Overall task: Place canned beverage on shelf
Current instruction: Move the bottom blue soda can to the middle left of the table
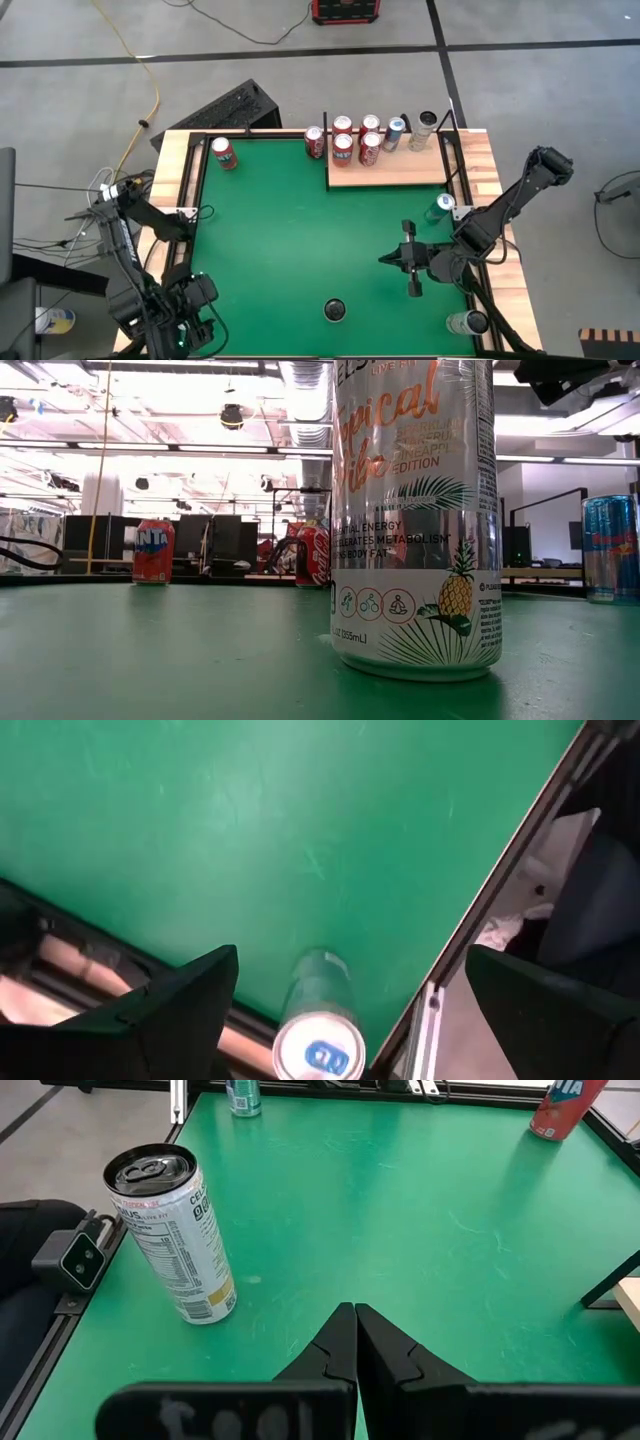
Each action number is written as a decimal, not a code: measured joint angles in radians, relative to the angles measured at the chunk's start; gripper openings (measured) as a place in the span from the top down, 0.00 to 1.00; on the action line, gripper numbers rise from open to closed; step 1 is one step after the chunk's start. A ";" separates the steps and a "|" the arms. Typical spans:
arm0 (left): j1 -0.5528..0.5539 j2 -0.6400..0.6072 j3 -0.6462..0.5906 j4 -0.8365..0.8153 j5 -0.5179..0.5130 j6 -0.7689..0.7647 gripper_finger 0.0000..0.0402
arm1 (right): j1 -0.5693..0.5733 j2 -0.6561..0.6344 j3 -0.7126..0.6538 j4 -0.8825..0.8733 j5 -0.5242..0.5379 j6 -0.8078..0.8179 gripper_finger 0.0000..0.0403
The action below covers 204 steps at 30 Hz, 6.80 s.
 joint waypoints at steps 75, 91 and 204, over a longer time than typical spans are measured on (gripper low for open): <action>-0.176 0.003 -0.169 -0.012 -0.038 -0.225 0.06 | -0.001 0.000 0.000 0.044 -0.049 0.003 0.94; -0.206 0.003 -0.191 0.049 -0.027 -0.234 0.06 | -0.003 0.000 0.000 0.047 -0.049 -0.008 0.94; 0.757 -0.175 -0.275 0.377 0.009 0.740 0.44 | -0.002 0.000 0.000 0.032 -0.050 -0.019 0.94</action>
